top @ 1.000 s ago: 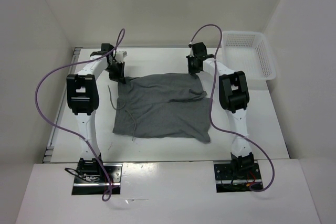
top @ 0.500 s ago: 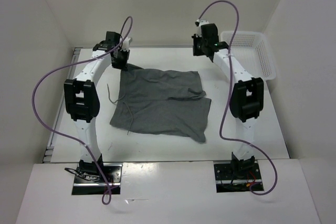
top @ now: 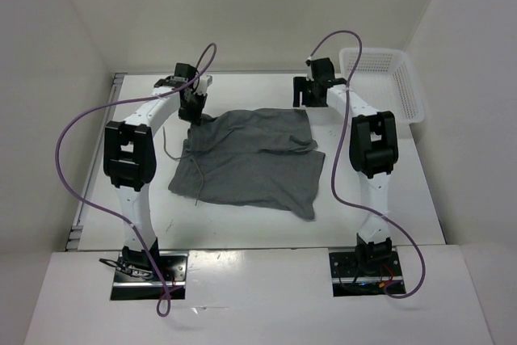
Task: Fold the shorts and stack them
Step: Fold the shorts
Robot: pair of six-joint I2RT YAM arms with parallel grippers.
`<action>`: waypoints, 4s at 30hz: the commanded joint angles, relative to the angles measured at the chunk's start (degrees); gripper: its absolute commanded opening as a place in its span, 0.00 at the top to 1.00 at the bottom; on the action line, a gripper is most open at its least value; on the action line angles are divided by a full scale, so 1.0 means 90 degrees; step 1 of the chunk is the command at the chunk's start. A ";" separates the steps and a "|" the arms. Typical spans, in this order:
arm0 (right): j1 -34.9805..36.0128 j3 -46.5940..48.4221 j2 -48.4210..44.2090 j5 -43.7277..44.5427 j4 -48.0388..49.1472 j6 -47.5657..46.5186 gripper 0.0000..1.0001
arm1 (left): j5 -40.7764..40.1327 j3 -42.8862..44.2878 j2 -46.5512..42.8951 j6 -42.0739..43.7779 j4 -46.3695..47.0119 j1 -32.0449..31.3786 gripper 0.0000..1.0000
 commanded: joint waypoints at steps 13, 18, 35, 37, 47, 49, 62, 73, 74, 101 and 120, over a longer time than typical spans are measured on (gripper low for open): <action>-0.0214 -0.0145 0.0575 -0.2143 0.0082 0.1167 0.37 | -0.0163 0.0233 0.0267 0.0023 -0.0082 -0.0021 0.97; -0.0214 0.0148 0.0898 -0.1813 0.0082 0.1246 0.42 | -0.0232 0.0233 0.0267 0.0023 -0.0082 -0.0021 0.97; -0.0214 0.0285 0.0830 -0.0426 -0.0132 0.1363 1.00 | -0.0290 0.0360 0.0384 0.0023 -0.0141 -0.0021 0.97; -0.0214 0.0460 0.0830 -0.0551 -0.0074 0.1178 1.00 | -0.0436 0.0418 0.0384 0.0023 -0.0141 -0.0021 0.97; -0.0507 0.0229 -0.1413 -0.1781 -0.0171 -0.0617 1.00 | -0.0789 0.0440 -0.0669 0.0023 0.0317 -0.0021 1.00; -0.0507 -0.0785 -0.2467 -0.2123 -0.0259 -0.1183 1.00 | -0.0488 -0.0030 -0.1216 0.0023 0.0318 -0.0021 1.00; 0.0274 -0.4859 -0.5546 -0.2701 -0.1958 -0.3597 1.00 | -0.0212 -0.2510 -0.2857 0.0023 -0.0424 -0.0411 0.92; 0.0811 -0.5378 -0.5898 -0.2066 -0.2349 -0.4554 1.00 | 0.0655 -0.3439 -0.4107 0.0023 -0.1448 -0.0705 0.78; 0.0811 -0.5379 -0.5956 -0.2066 -0.2349 -0.4555 1.00 | 0.0783 -0.3439 -0.4186 0.0023 -0.1565 -0.0705 0.76; 0.2120 -0.4910 -0.6035 -0.0768 -0.4743 -0.5952 0.22 | 0.0238 -0.4611 -0.5056 0.0023 -0.2426 -0.1036 0.81; 0.1446 -0.4871 -0.4767 -0.0709 -0.0563 -0.0768 0.11 | -0.0015 -0.4133 -0.5319 0.0023 -0.4066 -0.1173 0.26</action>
